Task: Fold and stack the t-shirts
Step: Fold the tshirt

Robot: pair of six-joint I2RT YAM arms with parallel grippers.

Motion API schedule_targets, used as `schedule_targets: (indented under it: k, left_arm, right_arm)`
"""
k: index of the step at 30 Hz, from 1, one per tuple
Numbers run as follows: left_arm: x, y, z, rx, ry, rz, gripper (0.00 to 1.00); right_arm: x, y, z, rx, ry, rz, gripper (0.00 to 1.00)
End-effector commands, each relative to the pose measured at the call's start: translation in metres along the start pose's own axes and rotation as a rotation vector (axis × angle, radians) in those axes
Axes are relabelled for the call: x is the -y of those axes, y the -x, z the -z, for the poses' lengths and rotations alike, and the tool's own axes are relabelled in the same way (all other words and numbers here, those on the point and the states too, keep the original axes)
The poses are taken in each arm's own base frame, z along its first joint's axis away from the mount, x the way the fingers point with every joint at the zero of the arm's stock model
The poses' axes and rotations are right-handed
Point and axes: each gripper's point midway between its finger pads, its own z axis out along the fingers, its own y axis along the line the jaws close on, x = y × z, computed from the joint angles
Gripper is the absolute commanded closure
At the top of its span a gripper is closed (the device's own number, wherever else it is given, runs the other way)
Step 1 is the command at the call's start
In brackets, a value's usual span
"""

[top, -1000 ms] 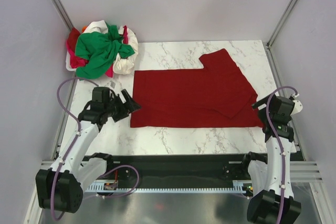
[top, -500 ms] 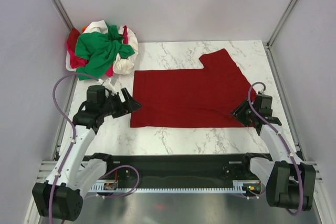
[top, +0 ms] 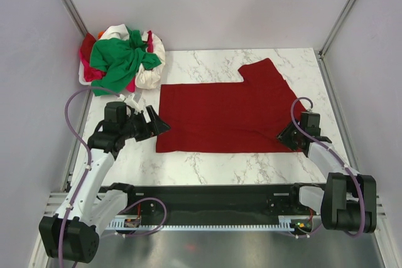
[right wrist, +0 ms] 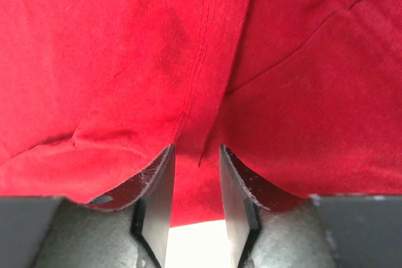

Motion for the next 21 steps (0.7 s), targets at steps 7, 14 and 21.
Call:
schedule_targets:
  k: [7, 14, 21]
  left_arm:
    - [0.007, 0.002, 0.003, 0.005, -0.045, -0.049, 0.13]
    - [0.008, 0.002, 0.003, 0.003, -0.047, -0.05, 0.13]
    - [0.009, 0.002, 0.004, 0.006, -0.05, -0.052, 0.13]
  right_arm:
    - [-0.001, 0.01, -0.013, 0.048, 0.005, 0.044, 0.64]
    - [-0.009, 0.016, -0.015, 0.049, 0.016, 0.073, 0.79]
    - [-0.02, 0.025, -0.011, 0.056, 0.034, 0.096, 1.0]
